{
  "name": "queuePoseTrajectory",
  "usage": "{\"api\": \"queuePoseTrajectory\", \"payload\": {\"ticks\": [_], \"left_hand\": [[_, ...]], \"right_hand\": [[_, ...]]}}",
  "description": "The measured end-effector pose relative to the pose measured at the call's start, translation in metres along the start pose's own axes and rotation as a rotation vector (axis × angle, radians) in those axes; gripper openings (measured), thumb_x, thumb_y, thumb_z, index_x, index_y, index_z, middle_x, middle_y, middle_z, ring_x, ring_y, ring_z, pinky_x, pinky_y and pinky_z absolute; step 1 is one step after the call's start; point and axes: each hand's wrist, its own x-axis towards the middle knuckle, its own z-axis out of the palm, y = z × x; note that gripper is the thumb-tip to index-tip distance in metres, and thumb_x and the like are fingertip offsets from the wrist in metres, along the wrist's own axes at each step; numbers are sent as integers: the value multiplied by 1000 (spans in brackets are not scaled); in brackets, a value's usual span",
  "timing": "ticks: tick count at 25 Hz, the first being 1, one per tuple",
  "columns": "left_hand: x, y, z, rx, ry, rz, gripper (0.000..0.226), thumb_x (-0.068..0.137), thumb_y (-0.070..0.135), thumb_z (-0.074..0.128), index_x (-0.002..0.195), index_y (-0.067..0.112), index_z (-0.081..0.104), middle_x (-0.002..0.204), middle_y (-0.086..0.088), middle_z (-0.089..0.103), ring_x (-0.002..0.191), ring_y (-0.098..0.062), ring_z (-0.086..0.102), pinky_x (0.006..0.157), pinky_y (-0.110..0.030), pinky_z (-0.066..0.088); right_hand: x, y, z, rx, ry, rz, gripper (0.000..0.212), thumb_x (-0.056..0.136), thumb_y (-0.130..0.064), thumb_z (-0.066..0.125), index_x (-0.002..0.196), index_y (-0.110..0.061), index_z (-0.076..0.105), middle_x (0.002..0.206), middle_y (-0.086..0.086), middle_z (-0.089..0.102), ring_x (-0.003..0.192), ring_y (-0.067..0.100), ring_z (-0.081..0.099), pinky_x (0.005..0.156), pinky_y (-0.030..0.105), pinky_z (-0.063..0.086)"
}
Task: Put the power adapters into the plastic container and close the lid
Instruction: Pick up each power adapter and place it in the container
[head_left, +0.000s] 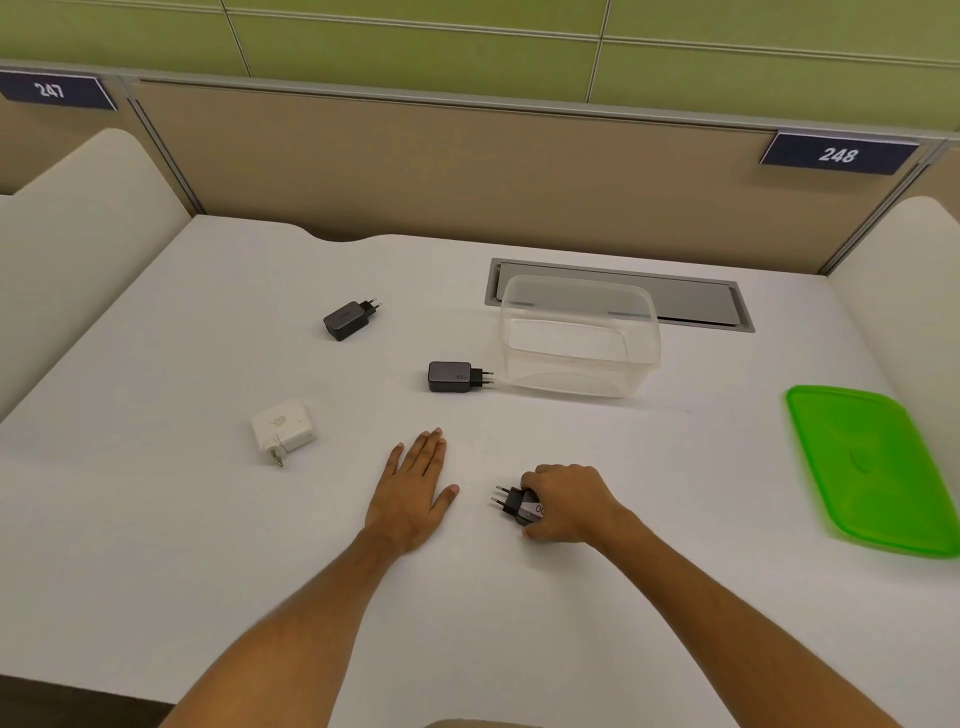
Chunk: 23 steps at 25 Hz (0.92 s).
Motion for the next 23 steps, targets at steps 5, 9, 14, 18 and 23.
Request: {"api": "queuePoseTrajectory", "payload": {"ticks": [5,9,14,18,23], "left_hand": [[1,-1,2,7,-2,-3,68,96,52,15,150,13,-2,159,-1,-2,145,-13,-6,119,-40,1],[1,-1,2,-6,1,2,68,98,51,19,150,13,-3,159,-1,-3,144,-12,-8,119,-40,0],[0,-1,1,-24,8,10,68,98,49,23,150,13,-2,159,-1,-3,144,-13,-8,119,-40,1],[0,0,0,-45,16,12,68,97,52,16,149,13,-2,159,1,-3,144,-12,-9,118,-40,-1],[-1,0,-1,-71,34,16,68,96,51,17,150,12,7,159,-1,4,145,-13,-2,116,-39,1]], "right_hand": [[4,0,0,-37,20,-25,33,72,-42,60,94,-17,60,93,1,64,80,26,61,60,29,36],[12,4,-18,7,60,-8,32,71,-46,60,89,-19,61,83,-1,63,70,22,52,58,28,34],[33,24,-75,57,242,79,33,67,-50,62,83,-21,61,82,0,66,72,23,57,60,28,38],[55,50,-123,69,386,193,30,66,-48,64,79,-21,60,81,3,69,69,25,57,61,28,39],[84,88,-156,87,543,309,30,69,-44,65,79,-16,58,77,7,68,70,30,58,60,29,38]]}}
